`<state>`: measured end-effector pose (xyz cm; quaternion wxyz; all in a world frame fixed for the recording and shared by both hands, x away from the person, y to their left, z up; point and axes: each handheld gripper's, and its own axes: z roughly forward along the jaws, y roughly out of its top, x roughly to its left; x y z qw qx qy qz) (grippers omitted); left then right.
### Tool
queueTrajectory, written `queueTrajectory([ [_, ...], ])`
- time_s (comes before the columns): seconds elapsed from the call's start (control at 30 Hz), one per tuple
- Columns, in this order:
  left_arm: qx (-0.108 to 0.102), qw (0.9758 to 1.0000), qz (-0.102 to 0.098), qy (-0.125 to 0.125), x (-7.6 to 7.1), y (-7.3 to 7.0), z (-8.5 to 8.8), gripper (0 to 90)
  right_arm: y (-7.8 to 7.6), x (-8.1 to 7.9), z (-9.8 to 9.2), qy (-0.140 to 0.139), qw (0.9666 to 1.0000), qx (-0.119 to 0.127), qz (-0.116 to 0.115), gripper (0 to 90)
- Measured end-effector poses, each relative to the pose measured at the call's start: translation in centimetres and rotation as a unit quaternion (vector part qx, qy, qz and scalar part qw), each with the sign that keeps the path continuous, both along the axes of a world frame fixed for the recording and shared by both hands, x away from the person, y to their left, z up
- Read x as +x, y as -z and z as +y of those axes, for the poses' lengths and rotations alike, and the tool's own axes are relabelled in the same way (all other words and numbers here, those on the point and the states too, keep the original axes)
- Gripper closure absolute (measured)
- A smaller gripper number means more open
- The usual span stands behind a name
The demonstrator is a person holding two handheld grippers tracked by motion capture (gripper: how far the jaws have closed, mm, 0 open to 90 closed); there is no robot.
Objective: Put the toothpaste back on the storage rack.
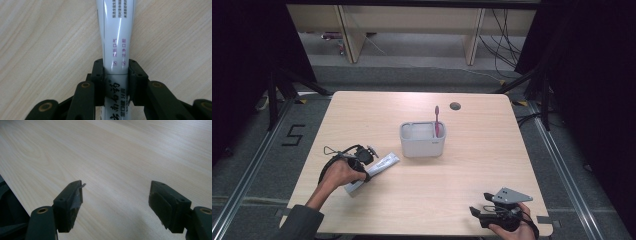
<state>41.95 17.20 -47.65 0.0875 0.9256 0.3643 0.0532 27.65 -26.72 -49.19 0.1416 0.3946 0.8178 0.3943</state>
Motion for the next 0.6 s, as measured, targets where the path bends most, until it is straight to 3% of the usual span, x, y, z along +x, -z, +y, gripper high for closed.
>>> queueTrajectory([
  [0.17,0.01,0.9999,0.007,0.01,-0.05,-0.15,-0.06,71.2,-0.02,0.0,-0.04,0.002,1.0,-0.007,-0.003,28.2],
  [0.33,0.004,0.9999,0.015,0.001,-0.01,-0.03,-0.18,71.2,-0.02,0.0,-0.04,0.002,1.0,-0.007,-0.003,28.2],
  [0.4,0.014,0.9996,0.022,0.007,0.17,-0.15,-0.22,71.2,0.04,-0.1,0.11,0.005,1.0,0.004,0.007,28.2],
  [0.6,0.024,0.9993,0.029,0.008,0.36,-0.11,-0.52,71.1,0.06,0.02,0.03,-0.001,1.0,0.0,0.0,28.2],
])
